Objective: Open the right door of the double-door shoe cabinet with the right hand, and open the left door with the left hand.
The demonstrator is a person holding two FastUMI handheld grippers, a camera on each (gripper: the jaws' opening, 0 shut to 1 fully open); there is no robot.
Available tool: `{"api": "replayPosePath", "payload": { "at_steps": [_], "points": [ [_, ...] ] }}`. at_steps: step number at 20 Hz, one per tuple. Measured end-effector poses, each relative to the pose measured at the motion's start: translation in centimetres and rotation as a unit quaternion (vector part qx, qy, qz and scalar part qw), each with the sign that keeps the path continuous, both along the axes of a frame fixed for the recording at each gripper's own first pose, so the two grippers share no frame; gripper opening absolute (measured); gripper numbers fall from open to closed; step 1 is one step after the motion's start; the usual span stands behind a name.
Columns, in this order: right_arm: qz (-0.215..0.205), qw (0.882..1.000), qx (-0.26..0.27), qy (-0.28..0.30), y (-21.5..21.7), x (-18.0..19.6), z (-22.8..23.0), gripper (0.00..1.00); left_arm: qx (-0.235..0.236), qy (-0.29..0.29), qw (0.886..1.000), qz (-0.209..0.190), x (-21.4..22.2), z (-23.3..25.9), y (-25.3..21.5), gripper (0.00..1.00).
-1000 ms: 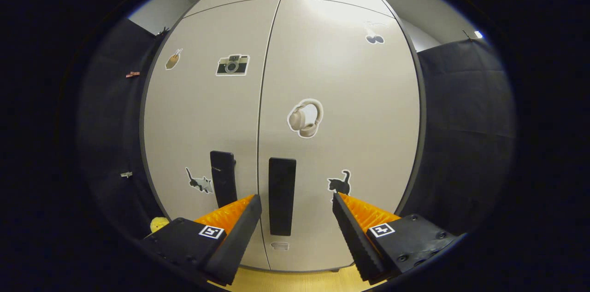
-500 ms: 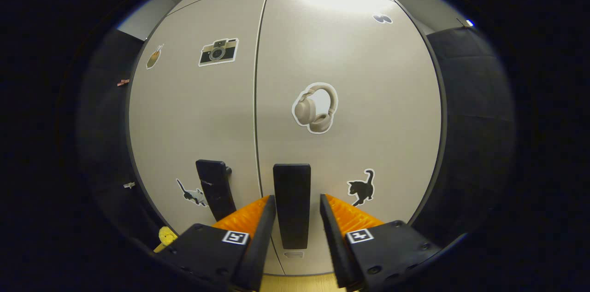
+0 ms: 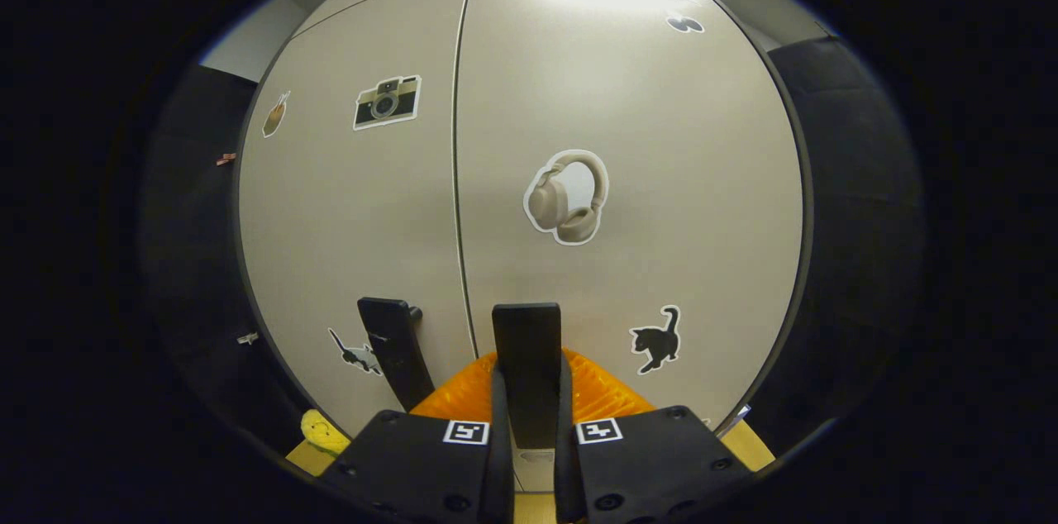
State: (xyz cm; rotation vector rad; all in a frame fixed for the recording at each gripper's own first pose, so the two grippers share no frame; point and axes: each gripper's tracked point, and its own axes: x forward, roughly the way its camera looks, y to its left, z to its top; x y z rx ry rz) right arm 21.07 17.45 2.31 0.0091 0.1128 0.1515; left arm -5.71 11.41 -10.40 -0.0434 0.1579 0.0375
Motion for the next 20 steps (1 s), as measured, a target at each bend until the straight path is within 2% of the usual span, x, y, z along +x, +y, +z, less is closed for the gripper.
{"api": "replayPosePath", "payload": {
  "at_steps": [2,7,10,13,20],
  "points": [
    [0.01,1.0,0.0,0.002,-0.1,-0.5,0.1,0.14,0.002,0.0,1.0,0.001,-0.4,0.1,-0.3,0.95],
    [0.031,0.999,0.02,0.002,-0.7,-2.8,0.1,0.13,0.012,-0.005,1.0,0.001,-1.6,0.9,-1.5,0.95],
    [0.027,0.999,0.03,0.001,-1.5,-4.1,0.2,0.13,0.024,-0.008,1.0,0.005,-2.1,1.1,-2.0,0.95],
    [0.02,0.999,0.028,-0.007,-2.4,-5.3,0.4,0.13,0.011,-0.004,1.0,0.01,-3.1,1.0,-2.6,0.95],
    [0.031,0.999,0.033,-0.008,-4.0,-7.2,0.6,0.13,0.018,-0.004,1.0,0.013,-3.9,1.4,-3.5,0.95]
  ]
}}
